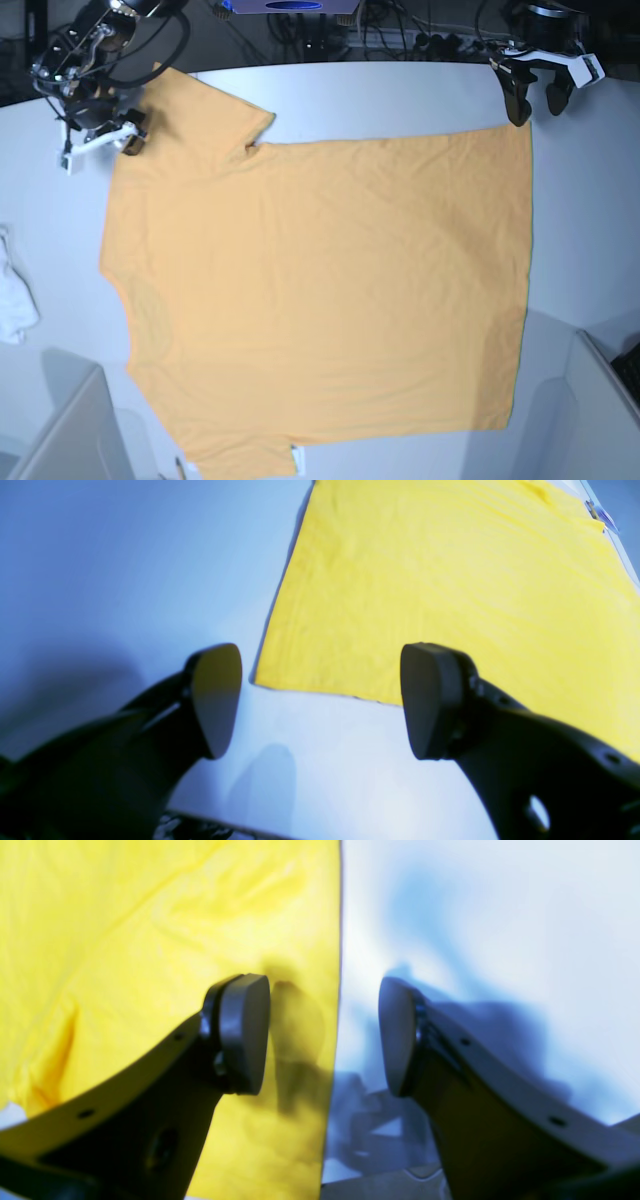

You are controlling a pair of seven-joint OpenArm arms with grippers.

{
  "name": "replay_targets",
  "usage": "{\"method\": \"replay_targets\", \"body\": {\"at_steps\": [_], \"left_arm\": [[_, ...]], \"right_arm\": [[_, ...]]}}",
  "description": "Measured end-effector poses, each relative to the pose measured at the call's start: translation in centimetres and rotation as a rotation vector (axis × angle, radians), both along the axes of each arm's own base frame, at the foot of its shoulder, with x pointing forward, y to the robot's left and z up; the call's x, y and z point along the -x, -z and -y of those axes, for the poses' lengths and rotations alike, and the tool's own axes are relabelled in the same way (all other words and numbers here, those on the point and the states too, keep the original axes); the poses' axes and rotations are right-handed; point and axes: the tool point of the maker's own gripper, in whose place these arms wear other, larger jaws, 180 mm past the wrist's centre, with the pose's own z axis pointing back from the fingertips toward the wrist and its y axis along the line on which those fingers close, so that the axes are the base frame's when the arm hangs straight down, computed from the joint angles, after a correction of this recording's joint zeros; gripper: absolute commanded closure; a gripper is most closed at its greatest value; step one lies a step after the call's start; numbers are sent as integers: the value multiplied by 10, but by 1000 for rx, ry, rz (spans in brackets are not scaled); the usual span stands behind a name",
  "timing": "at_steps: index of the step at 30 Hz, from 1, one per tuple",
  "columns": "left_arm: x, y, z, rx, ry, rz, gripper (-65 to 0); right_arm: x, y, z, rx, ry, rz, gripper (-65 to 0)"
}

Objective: Fold the T-shirt properly
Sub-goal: 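Move both grippers to the shirt's shoulder corners and grasp them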

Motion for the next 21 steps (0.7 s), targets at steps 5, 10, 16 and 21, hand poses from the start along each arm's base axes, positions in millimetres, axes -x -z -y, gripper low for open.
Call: {"method": "replay_targets", "body": {"at_steps": [5, 10, 16, 21], "left_arm": [[-3, 0, 0, 1, -4, 7, -479], [-6, 6, -5, 0, -14, 8, -479], [-4, 12, -9, 65, -84, 13, -479], [4, 23, -19, 142, -168, -1, -479]], "right_arm": [[-4, 1, -19, -19, -52, 5, -320], [-3, 2, -21, -21, -57, 13, -320], [-2, 3, -22, -27, -59, 21, -308], [3, 6, -25, -38, -63, 1, -65]]}}
